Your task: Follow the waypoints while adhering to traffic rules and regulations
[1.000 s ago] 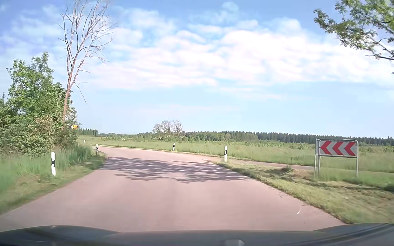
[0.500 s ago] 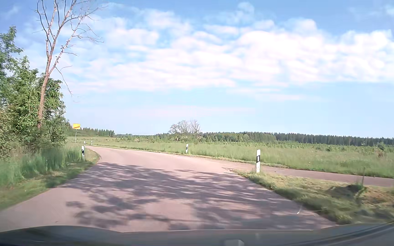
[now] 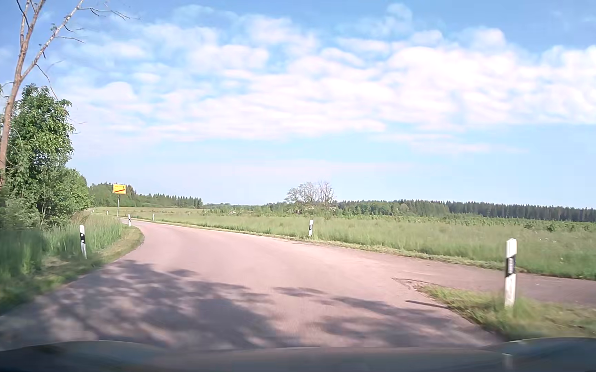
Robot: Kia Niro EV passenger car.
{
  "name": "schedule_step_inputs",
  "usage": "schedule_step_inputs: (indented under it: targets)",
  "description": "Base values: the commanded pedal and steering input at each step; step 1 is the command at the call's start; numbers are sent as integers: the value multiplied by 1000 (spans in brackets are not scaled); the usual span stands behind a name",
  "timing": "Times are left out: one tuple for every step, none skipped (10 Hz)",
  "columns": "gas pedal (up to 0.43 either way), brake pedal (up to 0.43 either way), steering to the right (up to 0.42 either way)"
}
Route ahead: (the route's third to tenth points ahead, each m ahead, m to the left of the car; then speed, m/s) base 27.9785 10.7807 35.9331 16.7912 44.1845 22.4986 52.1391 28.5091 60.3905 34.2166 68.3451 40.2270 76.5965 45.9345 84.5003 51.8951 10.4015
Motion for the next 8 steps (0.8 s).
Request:
schedule_step_inputs:
  targets:
    - [0, 0, -78]
    - [0, 0, -77]
    - [0, 0, -77]
    - [0, 0, -77]
    - [20, 0, -77]
    - [28, 0, -78]
    - [47, 0, -79]
    - [67, 0, -83]
